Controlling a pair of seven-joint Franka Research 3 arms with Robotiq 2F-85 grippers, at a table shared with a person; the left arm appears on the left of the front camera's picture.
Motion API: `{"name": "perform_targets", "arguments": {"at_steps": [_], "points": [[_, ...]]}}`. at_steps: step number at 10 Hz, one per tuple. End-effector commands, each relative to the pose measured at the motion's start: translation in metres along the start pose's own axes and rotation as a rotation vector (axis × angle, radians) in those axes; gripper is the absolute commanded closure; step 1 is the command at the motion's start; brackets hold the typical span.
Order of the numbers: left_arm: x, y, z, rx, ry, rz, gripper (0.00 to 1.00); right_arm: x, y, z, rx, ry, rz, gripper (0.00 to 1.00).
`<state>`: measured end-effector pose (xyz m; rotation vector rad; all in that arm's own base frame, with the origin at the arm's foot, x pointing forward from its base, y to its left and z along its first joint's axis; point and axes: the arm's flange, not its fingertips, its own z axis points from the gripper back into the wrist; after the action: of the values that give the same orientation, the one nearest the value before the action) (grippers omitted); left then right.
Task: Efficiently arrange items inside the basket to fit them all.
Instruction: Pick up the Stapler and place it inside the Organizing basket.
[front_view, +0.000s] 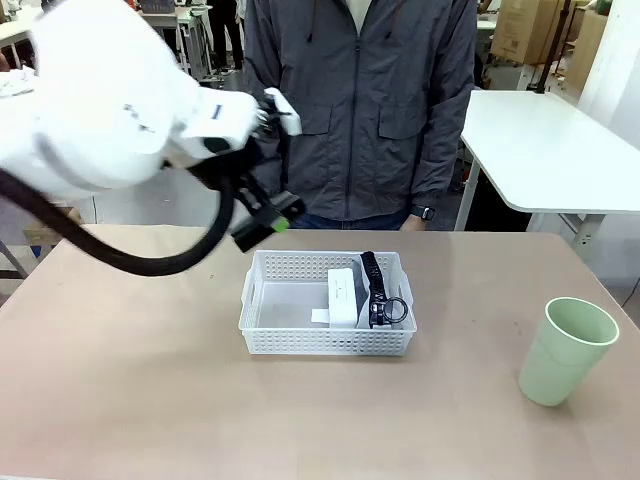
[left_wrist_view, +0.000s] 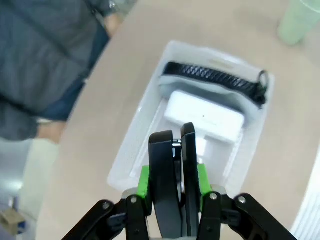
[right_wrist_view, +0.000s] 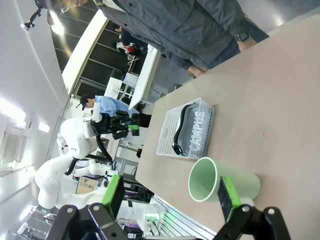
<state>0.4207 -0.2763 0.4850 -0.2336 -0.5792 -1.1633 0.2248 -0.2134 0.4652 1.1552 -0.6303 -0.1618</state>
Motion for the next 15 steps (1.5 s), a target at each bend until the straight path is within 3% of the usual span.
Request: {"name": "perform_targets", "arguments": {"at_steps": [1,3,6,8,15], "points": [[0.006,0.024,-0.025,-0.045,0.044,-0.072,0.58,0.003,0.001,0.000,0.022,-0.016,0.028,0.00],[0.024,0.012,-0.075,-0.062,0.081,-0.158,0.58,0.003,0.001,0.000,0.022,-0.016,0.028,0.00],[0.011,0.008,-0.122,-0.220,0.177,-0.125,0.58,0.003,0.001,0.000,0.022,-0.016,0.028,0.00],[-0.005,-0.002,-0.123,-0.214,0.220,-0.082,0.58,0.003,0.001,0.000,0.022,-0.016,0.028,0.00],[-0.019,0.008,-0.122,-0.225,0.196,-0.016,0.58,0.003,0.001,0.000,0.022,-0.016,0.028,0.00]]}}
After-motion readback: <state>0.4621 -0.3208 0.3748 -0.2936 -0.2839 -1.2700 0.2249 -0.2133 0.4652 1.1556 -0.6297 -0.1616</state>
